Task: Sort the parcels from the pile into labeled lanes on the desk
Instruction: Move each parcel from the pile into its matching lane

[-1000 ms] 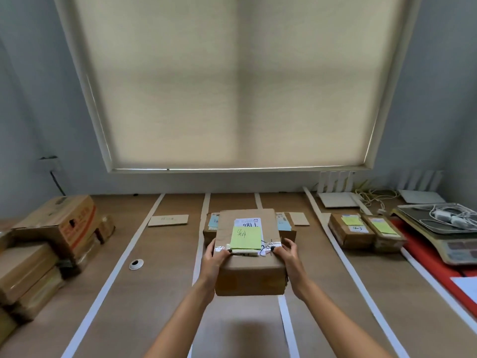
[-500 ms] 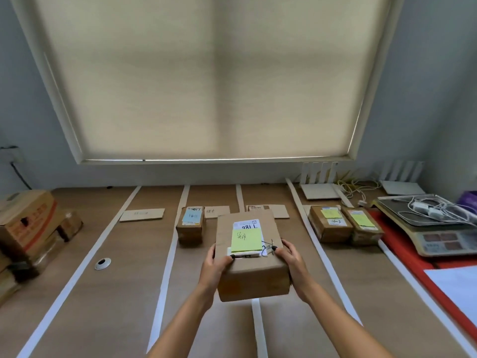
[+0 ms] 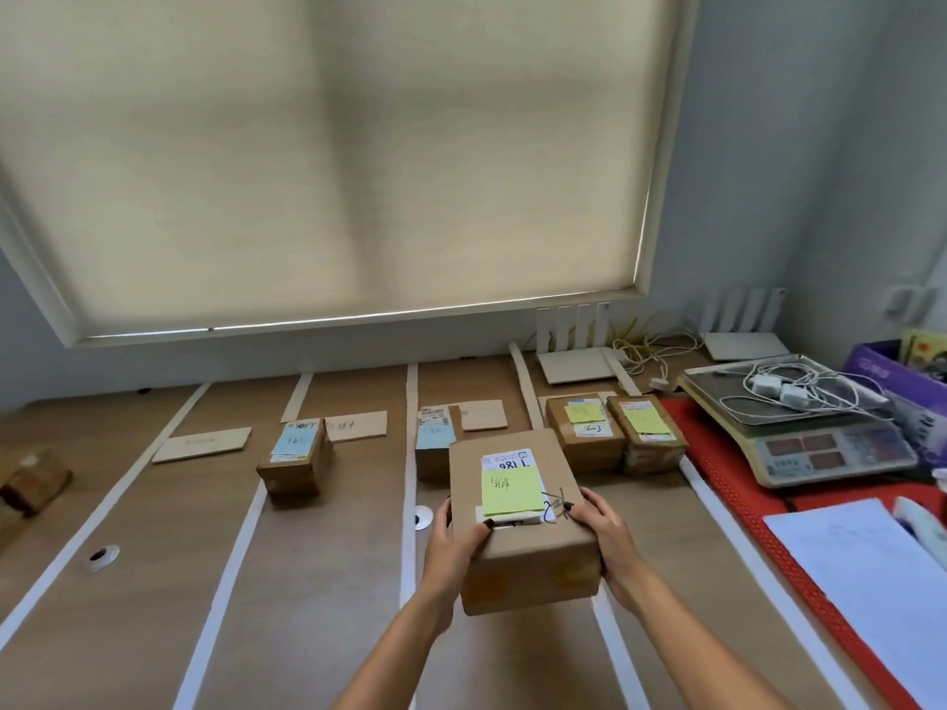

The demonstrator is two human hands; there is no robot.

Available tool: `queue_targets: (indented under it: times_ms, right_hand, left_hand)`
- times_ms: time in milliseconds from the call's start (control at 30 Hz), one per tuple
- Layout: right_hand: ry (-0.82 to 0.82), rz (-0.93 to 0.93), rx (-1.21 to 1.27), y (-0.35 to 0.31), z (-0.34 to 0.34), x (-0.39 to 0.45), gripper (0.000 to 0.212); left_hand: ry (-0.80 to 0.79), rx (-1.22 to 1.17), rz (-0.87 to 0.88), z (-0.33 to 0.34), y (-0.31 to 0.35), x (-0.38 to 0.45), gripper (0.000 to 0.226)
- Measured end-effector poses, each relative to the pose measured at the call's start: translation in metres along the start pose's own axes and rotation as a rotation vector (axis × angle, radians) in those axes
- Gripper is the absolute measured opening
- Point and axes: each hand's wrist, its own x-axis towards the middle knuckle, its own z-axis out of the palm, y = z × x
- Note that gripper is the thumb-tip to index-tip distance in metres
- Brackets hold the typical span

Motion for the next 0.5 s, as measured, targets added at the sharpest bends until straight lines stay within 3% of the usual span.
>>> queue_targets:
  times_ms: [233, 500]
  right_hand:
    - [0.054, 0.014, 0.014, -0.008, -0.134, 0.03, 0.047]
    - [0.051, 0.017, -0.01, 0.003, -0.208, 0.093, 0.054]
  left_hand:
    - [-0.056, 0.024, -0.025, 0.131, -0.011, 0.016, 0.069]
    - [-0.02, 0.074, -0.079, 0.211, -0.026, 0.057, 0.075]
